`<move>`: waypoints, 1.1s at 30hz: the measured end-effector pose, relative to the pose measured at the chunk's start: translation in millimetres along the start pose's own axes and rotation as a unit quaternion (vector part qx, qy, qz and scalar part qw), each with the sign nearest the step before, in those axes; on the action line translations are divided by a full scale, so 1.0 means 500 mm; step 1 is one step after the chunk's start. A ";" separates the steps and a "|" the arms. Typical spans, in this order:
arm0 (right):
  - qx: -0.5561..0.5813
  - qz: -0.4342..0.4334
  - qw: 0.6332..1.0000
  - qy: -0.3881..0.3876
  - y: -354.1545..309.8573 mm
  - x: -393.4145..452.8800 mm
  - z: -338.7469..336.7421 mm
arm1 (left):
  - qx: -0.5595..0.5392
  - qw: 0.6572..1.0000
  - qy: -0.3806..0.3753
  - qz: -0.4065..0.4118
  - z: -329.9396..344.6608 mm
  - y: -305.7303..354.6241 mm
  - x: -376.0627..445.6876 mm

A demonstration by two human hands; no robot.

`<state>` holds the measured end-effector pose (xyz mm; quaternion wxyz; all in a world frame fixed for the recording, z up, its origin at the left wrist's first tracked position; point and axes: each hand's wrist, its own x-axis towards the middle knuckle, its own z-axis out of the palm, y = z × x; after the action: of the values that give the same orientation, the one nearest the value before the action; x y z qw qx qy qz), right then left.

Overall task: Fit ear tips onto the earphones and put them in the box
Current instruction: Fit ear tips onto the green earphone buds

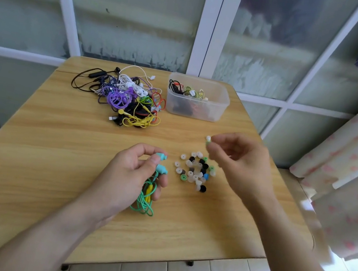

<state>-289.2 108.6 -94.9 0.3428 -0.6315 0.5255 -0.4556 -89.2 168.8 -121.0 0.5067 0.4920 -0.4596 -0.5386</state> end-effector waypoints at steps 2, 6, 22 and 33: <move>0.103 0.007 0.993 -0.060 -0.020 -0.028 0.024 | 0.002 1.000 -0.007 0.014 0.003 0.002 -0.002; 0.197 0.032 0.974 -0.109 -0.033 -0.059 0.058 | -0.002 0.999 -0.014 0.048 0.007 0.007 -0.007; 0.244 0.053 0.953 -0.171 -0.028 -0.061 0.066 | 0.024 0.997 -0.013 0.072 0.003 0.009 -0.015; 0.196 0.019 0.957 -0.212 -0.020 -0.057 0.062 | 0.037 0.997 -0.040 0.046 -0.004 0.008 -0.015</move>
<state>-257.3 137.1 -102.8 0.5720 -0.6238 0.3534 -0.3985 -87.0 176.3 -116.7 0.4939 0.4668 -0.5208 -0.5167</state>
